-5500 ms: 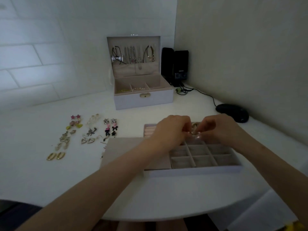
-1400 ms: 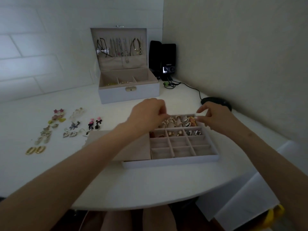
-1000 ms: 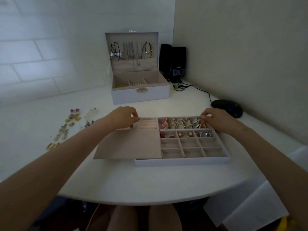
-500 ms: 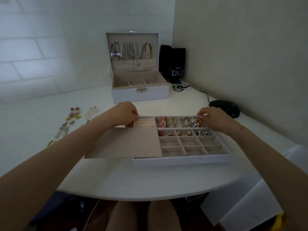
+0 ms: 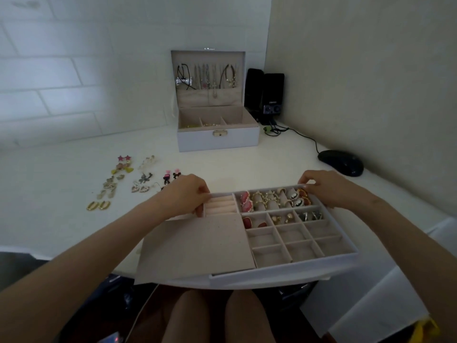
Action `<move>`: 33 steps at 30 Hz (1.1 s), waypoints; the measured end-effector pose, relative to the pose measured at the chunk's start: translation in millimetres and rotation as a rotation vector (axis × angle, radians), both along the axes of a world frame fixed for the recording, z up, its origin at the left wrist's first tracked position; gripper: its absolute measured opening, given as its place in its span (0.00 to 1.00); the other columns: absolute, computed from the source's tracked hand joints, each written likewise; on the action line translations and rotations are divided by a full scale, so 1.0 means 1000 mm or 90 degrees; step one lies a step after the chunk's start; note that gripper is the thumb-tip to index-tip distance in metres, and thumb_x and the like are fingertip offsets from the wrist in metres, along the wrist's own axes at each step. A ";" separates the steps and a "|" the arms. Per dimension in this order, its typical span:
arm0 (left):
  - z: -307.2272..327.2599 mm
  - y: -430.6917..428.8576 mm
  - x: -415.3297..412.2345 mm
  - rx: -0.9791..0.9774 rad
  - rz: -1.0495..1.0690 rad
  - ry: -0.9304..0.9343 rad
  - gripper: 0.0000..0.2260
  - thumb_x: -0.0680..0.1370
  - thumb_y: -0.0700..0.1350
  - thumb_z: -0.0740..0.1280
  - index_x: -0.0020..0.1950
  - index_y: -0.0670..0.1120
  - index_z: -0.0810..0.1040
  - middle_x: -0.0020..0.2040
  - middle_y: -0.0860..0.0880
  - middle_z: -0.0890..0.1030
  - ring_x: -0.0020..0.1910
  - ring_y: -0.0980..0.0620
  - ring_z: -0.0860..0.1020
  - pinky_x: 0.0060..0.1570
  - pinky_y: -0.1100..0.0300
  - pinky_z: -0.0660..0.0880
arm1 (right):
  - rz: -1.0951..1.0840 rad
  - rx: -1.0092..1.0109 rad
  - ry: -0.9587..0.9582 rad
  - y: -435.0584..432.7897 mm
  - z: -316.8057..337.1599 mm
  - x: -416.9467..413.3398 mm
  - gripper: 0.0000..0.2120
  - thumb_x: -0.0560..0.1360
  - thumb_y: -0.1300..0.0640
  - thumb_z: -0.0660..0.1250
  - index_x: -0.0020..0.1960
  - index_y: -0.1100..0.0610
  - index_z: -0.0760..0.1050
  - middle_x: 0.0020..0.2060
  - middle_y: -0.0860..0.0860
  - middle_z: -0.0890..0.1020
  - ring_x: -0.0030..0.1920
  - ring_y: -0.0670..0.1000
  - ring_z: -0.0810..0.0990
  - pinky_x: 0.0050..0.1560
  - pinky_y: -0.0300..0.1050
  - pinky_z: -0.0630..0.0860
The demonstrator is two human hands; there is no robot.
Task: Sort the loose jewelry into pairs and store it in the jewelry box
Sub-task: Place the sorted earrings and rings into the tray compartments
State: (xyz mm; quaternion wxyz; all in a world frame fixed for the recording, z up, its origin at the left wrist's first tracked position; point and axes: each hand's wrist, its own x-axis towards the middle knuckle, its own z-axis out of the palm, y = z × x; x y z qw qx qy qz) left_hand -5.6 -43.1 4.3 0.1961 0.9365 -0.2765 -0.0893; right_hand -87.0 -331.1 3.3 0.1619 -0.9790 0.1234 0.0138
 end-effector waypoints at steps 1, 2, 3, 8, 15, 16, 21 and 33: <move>0.002 0.002 0.002 -0.001 0.001 -0.006 0.09 0.79 0.45 0.62 0.49 0.43 0.79 0.30 0.54 0.78 0.26 0.63 0.73 0.33 0.69 0.71 | -0.004 -0.019 0.006 0.002 0.003 0.000 0.09 0.80 0.55 0.57 0.54 0.53 0.75 0.49 0.53 0.78 0.37 0.47 0.75 0.38 0.41 0.72; 0.005 0.004 0.005 0.001 0.008 -0.017 0.09 0.79 0.48 0.62 0.49 0.45 0.78 0.31 0.54 0.78 0.27 0.63 0.73 0.33 0.68 0.69 | -0.005 -0.049 -0.005 0.004 0.007 0.000 0.10 0.80 0.54 0.57 0.55 0.54 0.75 0.50 0.53 0.79 0.39 0.47 0.75 0.40 0.41 0.72; 0.008 0.008 0.010 0.005 0.021 -0.035 0.09 0.79 0.50 0.62 0.49 0.46 0.78 0.32 0.54 0.78 0.30 0.62 0.73 0.35 0.66 0.69 | -0.004 -0.078 -0.035 0.008 0.011 0.001 0.11 0.80 0.52 0.58 0.55 0.56 0.75 0.49 0.53 0.80 0.41 0.48 0.76 0.43 0.42 0.72; 0.021 0.037 0.049 0.029 0.148 -0.166 0.09 0.78 0.49 0.64 0.50 0.44 0.76 0.43 0.48 0.78 0.41 0.51 0.73 0.43 0.59 0.69 | 0.078 -0.031 -0.129 0.061 0.026 0.025 0.11 0.77 0.49 0.63 0.52 0.54 0.77 0.44 0.47 0.76 0.44 0.47 0.76 0.49 0.44 0.73; 0.012 0.054 0.091 0.055 0.190 -0.138 0.07 0.74 0.47 0.69 0.47 0.45 0.76 0.48 0.46 0.80 0.42 0.50 0.75 0.43 0.57 0.74 | 0.240 0.104 -0.088 0.151 0.020 0.095 0.09 0.76 0.53 0.67 0.52 0.57 0.79 0.46 0.49 0.80 0.45 0.47 0.76 0.50 0.43 0.74; 0.010 0.053 0.094 0.048 0.183 -0.129 0.08 0.74 0.47 0.70 0.48 0.45 0.77 0.48 0.47 0.80 0.42 0.50 0.76 0.44 0.56 0.75 | 0.243 0.118 -0.086 0.161 0.018 0.104 0.10 0.76 0.54 0.67 0.53 0.58 0.79 0.48 0.51 0.81 0.47 0.49 0.77 0.51 0.44 0.74; 0.001 0.044 0.104 0.068 0.171 -0.104 0.07 0.72 0.46 0.72 0.47 0.47 0.77 0.50 0.47 0.81 0.45 0.49 0.77 0.48 0.55 0.77 | 0.215 0.131 -0.088 0.195 0.005 0.148 0.14 0.74 0.53 0.69 0.57 0.59 0.79 0.57 0.54 0.80 0.56 0.54 0.78 0.52 0.44 0.72; -0.008 0.046 0.104 0.060 0.180 -0.134 0.07 0.75 0.47 0.68 0.47 0.44 0.74 0.51 0.44 0.79 0.51 0.46 0.75 0.50 0.52 0.73 | 0.175 0.120 -0.118 0.204 -0.013 0.175 0.07 0.71 0.62 0.70 0.49 0.61 0.82 0.49 0.56 0.83 0.50 0.55 0.81 0.51 0.46 0.77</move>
